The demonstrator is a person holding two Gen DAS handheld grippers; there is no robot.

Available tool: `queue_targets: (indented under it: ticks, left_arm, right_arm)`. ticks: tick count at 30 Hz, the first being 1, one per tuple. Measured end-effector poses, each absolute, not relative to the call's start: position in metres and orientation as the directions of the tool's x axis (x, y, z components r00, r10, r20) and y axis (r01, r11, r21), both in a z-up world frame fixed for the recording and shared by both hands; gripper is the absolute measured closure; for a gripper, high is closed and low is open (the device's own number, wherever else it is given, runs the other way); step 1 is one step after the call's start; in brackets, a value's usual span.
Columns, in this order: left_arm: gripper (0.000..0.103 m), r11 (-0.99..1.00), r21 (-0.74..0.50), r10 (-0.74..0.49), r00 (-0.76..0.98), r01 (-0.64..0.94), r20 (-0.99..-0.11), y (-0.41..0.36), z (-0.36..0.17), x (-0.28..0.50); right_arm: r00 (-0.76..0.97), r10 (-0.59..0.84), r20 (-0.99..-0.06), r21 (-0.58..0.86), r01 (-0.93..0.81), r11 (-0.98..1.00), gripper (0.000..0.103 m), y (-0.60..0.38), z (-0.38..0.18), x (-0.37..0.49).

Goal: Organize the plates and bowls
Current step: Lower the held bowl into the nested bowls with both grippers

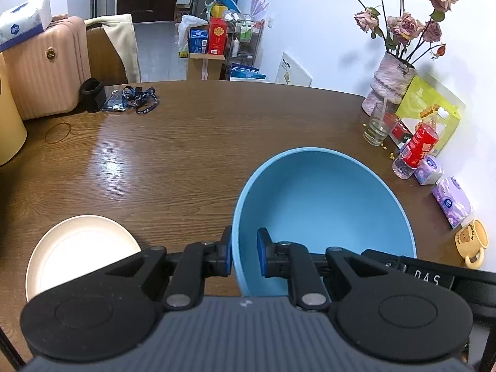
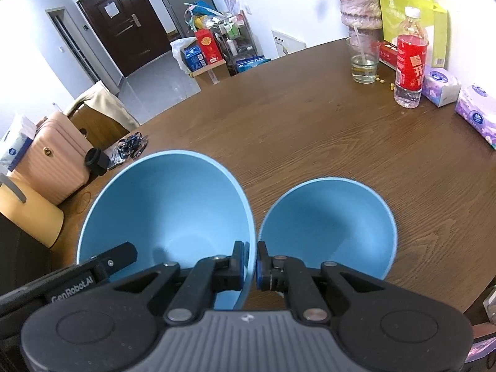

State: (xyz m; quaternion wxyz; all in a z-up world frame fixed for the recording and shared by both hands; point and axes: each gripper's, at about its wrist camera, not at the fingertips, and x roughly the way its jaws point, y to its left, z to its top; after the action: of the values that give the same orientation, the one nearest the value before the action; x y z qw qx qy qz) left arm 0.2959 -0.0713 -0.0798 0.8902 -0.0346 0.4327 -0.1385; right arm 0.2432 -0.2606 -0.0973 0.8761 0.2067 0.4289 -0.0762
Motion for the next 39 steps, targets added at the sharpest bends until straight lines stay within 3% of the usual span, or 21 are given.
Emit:
queue_targets:
  ticks: [39]
  left_arm:
    - [0.087,0.952,-0.181,-0.285,0.504,0.245,-0.815,-0.18,-0.122,0.297]
  right_arm:
    - [0.568,0.002,-0.823,0.236,0.339,0.911,0.096,-0.364,-0.128,0.241]
